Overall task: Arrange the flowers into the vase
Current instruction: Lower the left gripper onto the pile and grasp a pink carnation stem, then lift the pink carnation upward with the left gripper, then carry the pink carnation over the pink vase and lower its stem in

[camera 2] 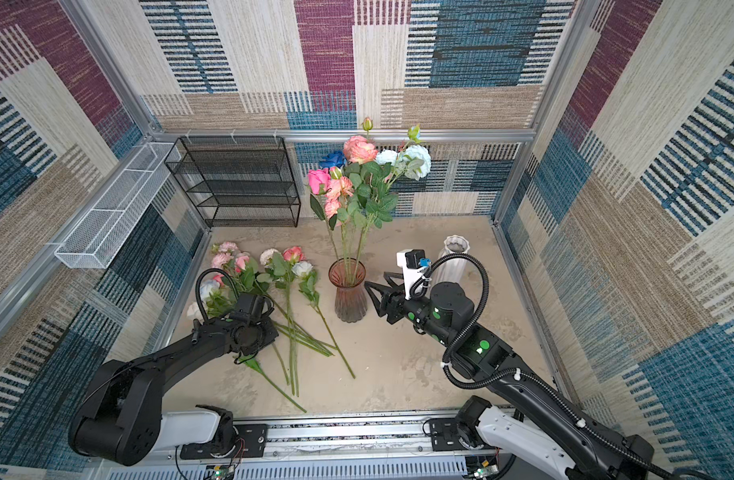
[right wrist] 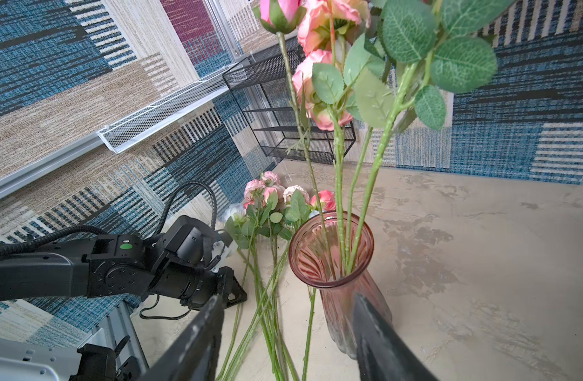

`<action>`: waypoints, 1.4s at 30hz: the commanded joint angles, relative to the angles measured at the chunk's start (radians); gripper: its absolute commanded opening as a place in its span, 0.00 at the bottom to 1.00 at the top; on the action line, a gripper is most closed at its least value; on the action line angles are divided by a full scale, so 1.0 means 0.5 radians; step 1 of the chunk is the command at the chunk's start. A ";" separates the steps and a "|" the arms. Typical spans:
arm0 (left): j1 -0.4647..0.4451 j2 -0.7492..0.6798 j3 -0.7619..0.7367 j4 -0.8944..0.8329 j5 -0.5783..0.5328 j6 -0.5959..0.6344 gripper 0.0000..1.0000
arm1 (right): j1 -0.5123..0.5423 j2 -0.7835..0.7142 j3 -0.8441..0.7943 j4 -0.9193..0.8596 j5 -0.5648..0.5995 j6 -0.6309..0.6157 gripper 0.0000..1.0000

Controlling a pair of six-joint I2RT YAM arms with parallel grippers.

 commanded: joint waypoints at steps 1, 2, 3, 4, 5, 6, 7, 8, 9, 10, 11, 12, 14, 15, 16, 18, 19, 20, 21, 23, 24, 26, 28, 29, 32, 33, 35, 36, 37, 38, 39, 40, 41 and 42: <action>0.001 0.034 0.013 0.063 -0.038 -0.016 0.09 | 0.000 -0.016 0.003 0.006 0.037 0.020 0.64; 0.001 0.031 0.023 0.057 -0.044 -0.009 0.06 | 0.003 -0.017 0.002 0.006 0.035 0.016 0.64; 0.002 0.015 0.036 0.041 -0.050 -0.003 0.02 | 0.002 -0.017 0.004 0.004 0.036 0.016 0.64; 0.002 -0.018 0.046 0.023 -0.053 0.001 0.00 | 0.003 -0.015 0.006 0.006 0.040 0.016 0.64; 0.001 -0.058 0.053 0.012 -0.055 0.008 0.00 | 0.003 -0.016 0.008 0.006 0.040 0.015 0.64; 0.002 -0.118 0.059 -0.008 -0.070 0.010 0.00 | 0.001 -0.016 0.010 0.006 0.042 0.013 0.64; -0.001 -0.179 0.067 -0.029 -0.084 0.016 0.00 | 0.002 -0.015 0.012 0.008 0.044 0.011 0.64; 0.000 -0.252 0.080 -0.057 -0.103 0.022 0.00 | 0.003 -0.012 0.016 0.009 0.042 0.008 0.64; -0.001 -0.331 0.099 -0.088 -0.119 0.035 0.00 | 0.001 -0.008 0.022 0.009 0.044 0.008 0.64; -0.002 -0.404 0.120 -0.115 -0.131 0.046 0.00 | 0.002 -0.006 0.025 0.009 0.043 0.005 0.64; -0.002 -0.490 0.148 -0.135 -0.138 0.060 0.00 | 0.002 -0.007 0.028 0.009 0.043 0.003 0.64; -0.008 -0.586 0.179 -0.164 -0.151 0.078 0.00 | 0.002 -0.008 0.031 0.009 0.047 0.003 0.64; -0.017 -0.746 0.259 -0.190 -0.151 0.124 0.00 | 0.002 -0.008 0.038 0.012 0.045 0.005 0.64; -0.026 -0.823 0.308 -0.192 -0.143 0.154 0.00 | 0.002 -0.012 0.043 0.015 0.037 0.008 0.64; -0.035 -0.882 0.358 -0.192 -0.125 0.186 0.00 | 0.002 -0.012 0.047 0.018 0.030 0.009 0.64; -0.058 -0.983 0.490 -0.191 -0.073 0.265 0.00 | 0.001 -0.007 0.062 0.027 0.009 0.005 0.64; -0.071 -1.016 0.543 -0.184 -0.046 0.299 0.00 | 0.003 -0.004 0.068 0.027 0.000 0.006 0.64; -0.084 -1.051 0.599 -0.164 -0.012 0.338 0.00 | 0.003 0.000 0.078 0.027 -0.011 0.002 0.65; -0.100 -1.080 0.643 -0.123 0.025 0.365 0.00 | 0.002 0.008 0.086 0.027 -0.022 0.002 0.65; -0.121 -1.131 0.695 0.016 0.141 0.398 0.00 | 0.003 0.022 0.101 0.027 -0.035 -0.004 0.65; -0.140 -1.149 0.710 0.105 0.180 0.401 0.00 | 0.001 0.033 0.108 0.029 -0.040 -0.004 0.65; -0.202 -1.165 0.735 0.288 0.223 0.431 0.00 | 0.003 0.047 0.119 0.033 -0.047 0.000 0.65; -0.293 -1.142 0.774 0.440 0.209 0.507 0.00 | 0.003 0.053 0.131 0.037 -0.052 0.004 0.65; -0.351 -1.119 0.801 0.508 0.185 0.555 0.00 | 0.003 0.057 0.136 0.037 -0.052 0.007 0.65; -0.497 -1.010 0.875 0.730 0.168 0.663 0.00 | 0.002 0.052 0.146 0.031 -0.055 0.019 0.65; -0.547 -0.975 0.896 0.801 0.162 0.690 0.00 | 0.001 0.049 0.144 0.028 -0.055 0.023 0.65; -0.636 -0.900 0.916 0.992 0.112 0.760 0.00 | 0.003 0.039 0.144 0.019 -0.046 0.030 0.65; -0.683 -0.865 0.910 1.100 0.082 0.815 0.00 | 0.001 0.032 0.142 0.016 -0.041 0.033 0.65; -0.723 -0.837 0.894 1.198 0.048 0.866 0.00 | 0.003 0.023 0.140 0.013 -0.034 0.040 0.65; -0.771 -0.804 0.870 1.333 0.003 0.926 0.00 | 0.000 0.017 0.136 0.013 -0.031 0.042 0.65; -0.809 -0.775 0.848 1.444 -0.031 0.967 0.00 | 0.002 0.010 0.131 0.013 -0.025 0.048 0.65; -0.845 -0.739 0.824 1.574 -0.059 1.016 0.00 | 0.000 0.005 0.126 0.009 -0.019 0.051 0.65; -0.882 -0.701 0.795 1.709 -0.091 1.061 0.00 | 0.003 0.000 0.124 0.009 -0.015 0.054 0.65; -0.915 -0.668 0.769 1.824 -0.131 1.106 0.00 | 0.002 -0.002 0.121 0.006 -0.017 0.059 0.65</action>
